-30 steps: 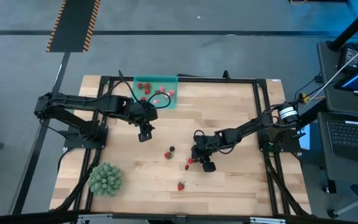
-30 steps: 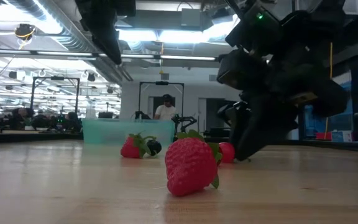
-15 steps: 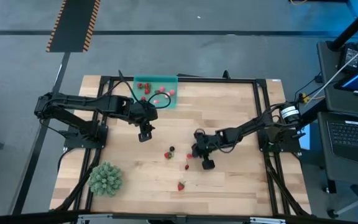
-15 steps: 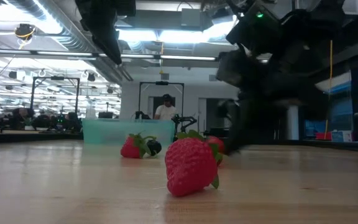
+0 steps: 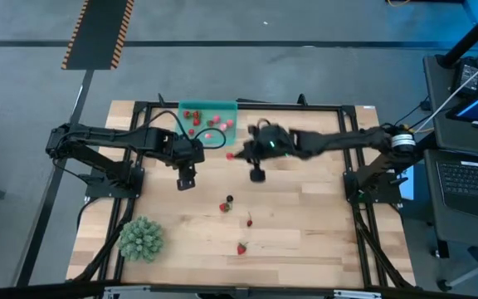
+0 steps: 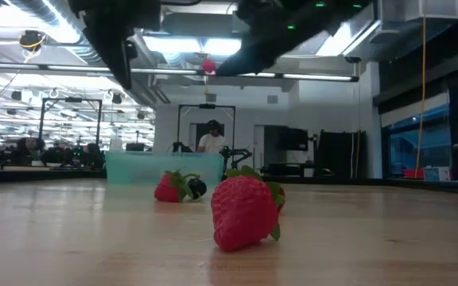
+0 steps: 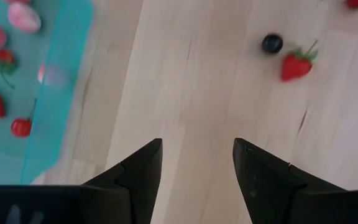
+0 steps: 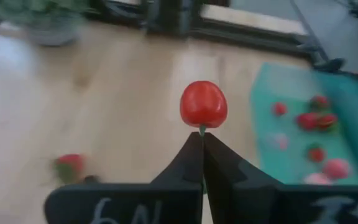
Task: Pick and placing Produce into tupperware
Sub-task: Put the red cherry into the blue bin
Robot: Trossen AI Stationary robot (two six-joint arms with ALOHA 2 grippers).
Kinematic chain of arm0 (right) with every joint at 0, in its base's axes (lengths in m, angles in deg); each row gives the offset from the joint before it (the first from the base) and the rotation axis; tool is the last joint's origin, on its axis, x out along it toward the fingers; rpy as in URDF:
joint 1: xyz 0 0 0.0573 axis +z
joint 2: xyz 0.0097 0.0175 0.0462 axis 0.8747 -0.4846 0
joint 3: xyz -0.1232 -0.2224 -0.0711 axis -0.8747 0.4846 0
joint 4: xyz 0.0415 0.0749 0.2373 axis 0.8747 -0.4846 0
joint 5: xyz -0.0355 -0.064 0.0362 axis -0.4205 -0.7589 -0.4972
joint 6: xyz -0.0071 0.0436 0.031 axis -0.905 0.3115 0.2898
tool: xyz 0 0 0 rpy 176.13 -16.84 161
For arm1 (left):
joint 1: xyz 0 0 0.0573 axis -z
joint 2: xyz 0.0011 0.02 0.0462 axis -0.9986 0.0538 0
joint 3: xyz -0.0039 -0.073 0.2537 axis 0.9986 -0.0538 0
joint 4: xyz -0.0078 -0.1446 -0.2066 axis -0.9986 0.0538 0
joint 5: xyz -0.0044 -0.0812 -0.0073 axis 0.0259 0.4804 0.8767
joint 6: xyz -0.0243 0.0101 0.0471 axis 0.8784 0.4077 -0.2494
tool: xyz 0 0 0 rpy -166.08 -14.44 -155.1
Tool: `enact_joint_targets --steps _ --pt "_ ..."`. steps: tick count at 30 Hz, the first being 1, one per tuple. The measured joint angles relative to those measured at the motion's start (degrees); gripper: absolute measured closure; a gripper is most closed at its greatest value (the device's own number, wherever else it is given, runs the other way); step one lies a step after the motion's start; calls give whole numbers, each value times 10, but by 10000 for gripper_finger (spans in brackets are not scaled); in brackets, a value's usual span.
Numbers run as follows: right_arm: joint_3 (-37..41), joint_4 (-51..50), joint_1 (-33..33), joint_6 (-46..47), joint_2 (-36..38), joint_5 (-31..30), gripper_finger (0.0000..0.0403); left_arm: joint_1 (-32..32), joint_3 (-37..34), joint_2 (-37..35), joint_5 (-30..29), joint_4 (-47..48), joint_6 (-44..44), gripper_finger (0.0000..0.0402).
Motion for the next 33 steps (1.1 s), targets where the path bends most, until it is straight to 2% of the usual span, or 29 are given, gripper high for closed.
enact_joint_targets --steps 5,8,20,26,28,33 --pt "-150 -135 -60 -26 -83 6 401 0 0 0 2 32 0 211" --pt "-234 -190 -90 -33 -145 46 401 0 0 0 2 49 0 211" --pt "-525 -313 -186 -1 -365 116 401 0 0 0 2 89 1 211" --pt "-661 -380 -231 62 -475 168 401 0 0 0 2 89 1 211" --pt "-699 -396 -239 87 -506 196 401 0 0 0 2 89 1 211" --pt "-688 -373 -261 132 -526 257 402 0 0 0 2 89 0 211"
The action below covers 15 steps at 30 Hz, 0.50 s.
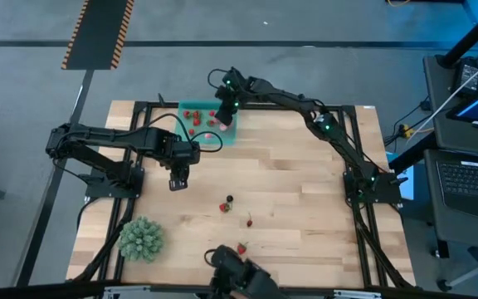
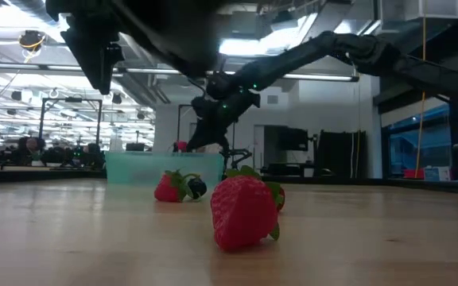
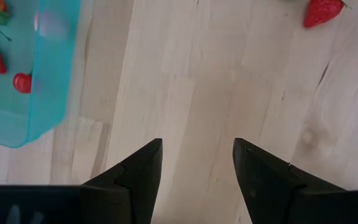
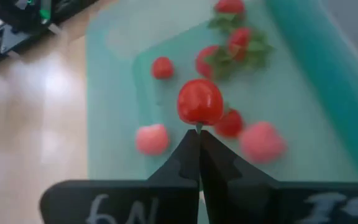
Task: Pick and placing Produce into tupperware
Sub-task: Put the red cherry into the blue bin
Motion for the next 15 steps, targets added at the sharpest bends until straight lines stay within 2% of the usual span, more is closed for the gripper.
enact_joint_targets --steps 6,15 --pt "0 -62 -22 2 -6 -1 402 0 0 0 0 0 0 211" --pt "0 -89 -26 5 -11 -1 402 0 0 0 0 -4 0 211"
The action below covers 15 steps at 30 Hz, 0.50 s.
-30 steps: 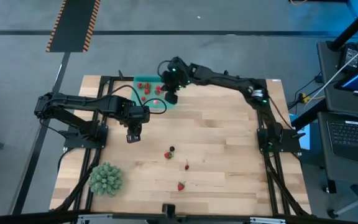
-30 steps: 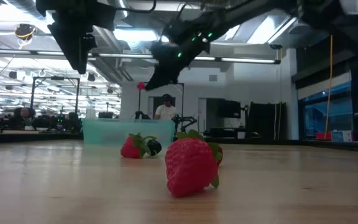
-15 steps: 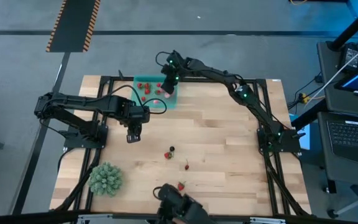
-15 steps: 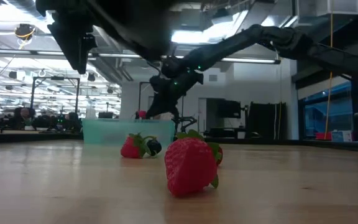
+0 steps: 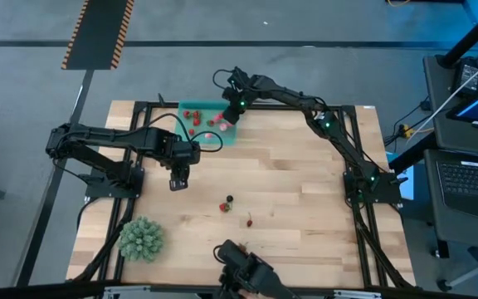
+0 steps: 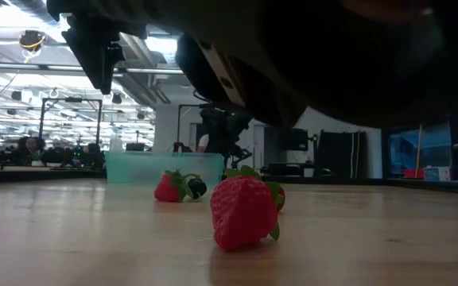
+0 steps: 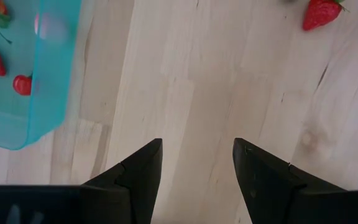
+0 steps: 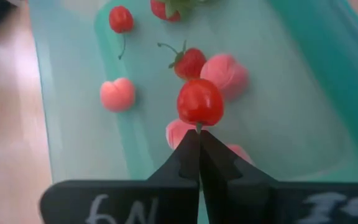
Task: Pick and placing Produce into tupperware
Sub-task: Put the red cherry into the blue bin
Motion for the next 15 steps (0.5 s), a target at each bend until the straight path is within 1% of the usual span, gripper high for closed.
enact_joint_targets --steps 5,7,15 --pt "0 -1 -1 28 -3 2 402 0 0 0 0 0 0 211" --pt "0 -2 -4 46 -6 17 402 0 0 0 0 0 1 211" --pt "0 0 -17 109 -9 16 402 0 0 0 0 0 2 211"
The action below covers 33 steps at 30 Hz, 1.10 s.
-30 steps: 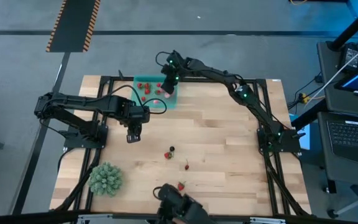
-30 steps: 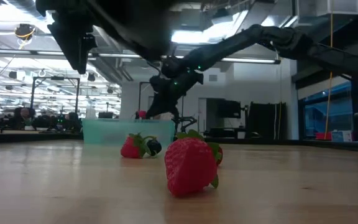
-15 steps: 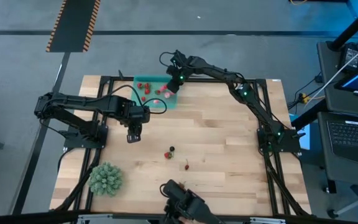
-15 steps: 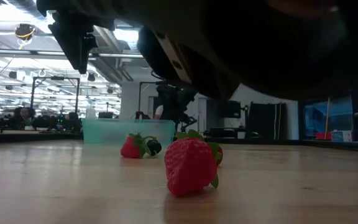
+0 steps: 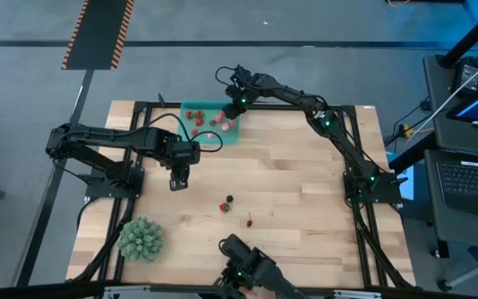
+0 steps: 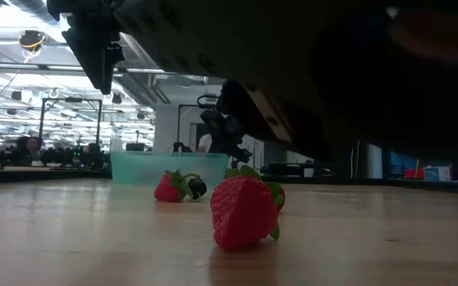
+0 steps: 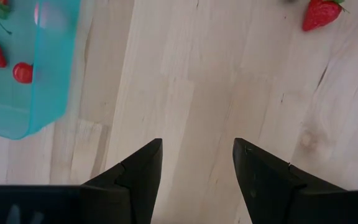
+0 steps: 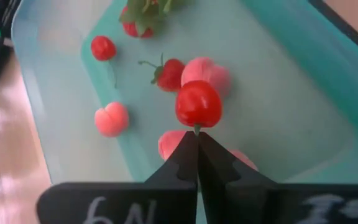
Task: Pick and placing Produce into tupperware
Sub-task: Put the red cherry into the blue bin, then adjust the blue bin on the table
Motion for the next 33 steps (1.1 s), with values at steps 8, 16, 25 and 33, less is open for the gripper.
enact_joint_targets --steps 8,16,25,33 --pt "0 7 5 -16 -1 -4 391 0 0 0 0 0 0 211" --pt "0 37 14 -13 -1 -3 356 0 0 0 0 0 9 211" --pt "-10 40 13 -31 -1 5 311 0 0 0 0 0 24 211" --pt "-10 12 48 -147 60 22 307 0 0 0 0 3 25 211"
